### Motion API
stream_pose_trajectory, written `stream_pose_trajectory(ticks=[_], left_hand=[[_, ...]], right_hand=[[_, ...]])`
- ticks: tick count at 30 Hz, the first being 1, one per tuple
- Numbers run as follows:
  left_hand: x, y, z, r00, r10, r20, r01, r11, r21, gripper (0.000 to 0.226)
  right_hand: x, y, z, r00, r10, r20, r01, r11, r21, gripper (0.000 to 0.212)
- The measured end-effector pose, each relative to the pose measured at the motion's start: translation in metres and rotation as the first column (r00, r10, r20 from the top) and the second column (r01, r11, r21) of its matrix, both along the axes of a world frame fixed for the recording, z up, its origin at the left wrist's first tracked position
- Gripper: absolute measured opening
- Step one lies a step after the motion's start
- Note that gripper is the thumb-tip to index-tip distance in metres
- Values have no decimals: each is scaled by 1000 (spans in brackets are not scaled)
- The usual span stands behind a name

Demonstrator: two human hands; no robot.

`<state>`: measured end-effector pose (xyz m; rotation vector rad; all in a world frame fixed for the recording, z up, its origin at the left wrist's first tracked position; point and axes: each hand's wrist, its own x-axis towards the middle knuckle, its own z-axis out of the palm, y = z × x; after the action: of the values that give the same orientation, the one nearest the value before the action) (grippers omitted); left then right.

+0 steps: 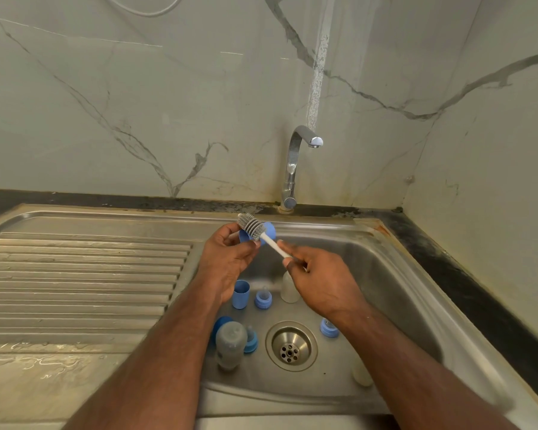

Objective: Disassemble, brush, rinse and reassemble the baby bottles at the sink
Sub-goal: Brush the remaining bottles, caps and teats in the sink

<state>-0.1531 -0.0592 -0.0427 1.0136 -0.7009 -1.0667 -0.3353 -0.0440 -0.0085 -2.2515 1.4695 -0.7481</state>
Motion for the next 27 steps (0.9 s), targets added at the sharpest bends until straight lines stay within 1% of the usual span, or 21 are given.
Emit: stream_pose_trajectory(ticks=[3, 5, 7, 9, 10, 12, 14, 16, 18, 21, 22, 25, 27], left_hand=[[1, -1, 0, 1000, 13, 0, -13, 1000, 16, 41], [0, -2, -2, 999, 24, 31, -25, 999, 29, 39], [0, -4, -4, 997, 33, 72, -35, 999, 23, 41], [1, -4, -5, 997, 33, 75, -34, 999, 6, 44], [2, -4, -5, 997, 35, 71, -35, 999, 2, 45], [3, -3, -5, 995, 54, 84, -56, 998, 14, 44], [3, -5, -6, 993, 61, 105, -63, 998, 19, 45], [3, -6, -6, 992, 68, 108, -70, 997, 14, 46], [3, -7, -6, 992, 72, 100, -73, 997, 8, 46], [4, -7, -8, 990, 68, 123, -71, 997, 21, 46], [4, -6, -8, 988, 68, 139, -72, 997, 28, 47], [4, -8, -9, 985, 66, 160, -72, 997, 28, 52], [4, -8, -9, 983, 68, 169, -74, 997, 29, 52]], right_hand=[[-5, -7, 3, 997, -61, -50, 60, 998, -5, 40], [-10, -11, 5, 994, -104, -42, 105, 994, 13, 39], [-8, -7, 5, 998, -69, -7, 69, 997, 31, 38], [-4, -3, 2, 1000, -10, 6, 10, 999, 31, 38], [-4, -5, 2, 1000, -19, -3, 19, 1000, 23, 38], [-11, -12, 5, 995, -90, -33, 91, 996, 11, 38], [-17, -14, 8, 993, -118, -15, 118, 993, 26, 38], [-13, -6, 6, 999, -52, 11, 51, 998, 39, 37], [-8, -3, 5, 1000, -8, -10, 9, 1000, 20, 38], [-10, -13, 6, 993, -91, -68, 92, 996, 3, 40], [-11, -13, 5, 994, -93, -59, 93, 996, 12, 40], [-5, -3, 2, 1000, -8, -11, 9, 999, 31, 39], [-6, -9, 2, 998, -39, -47, 39, 999, 7, 39]])
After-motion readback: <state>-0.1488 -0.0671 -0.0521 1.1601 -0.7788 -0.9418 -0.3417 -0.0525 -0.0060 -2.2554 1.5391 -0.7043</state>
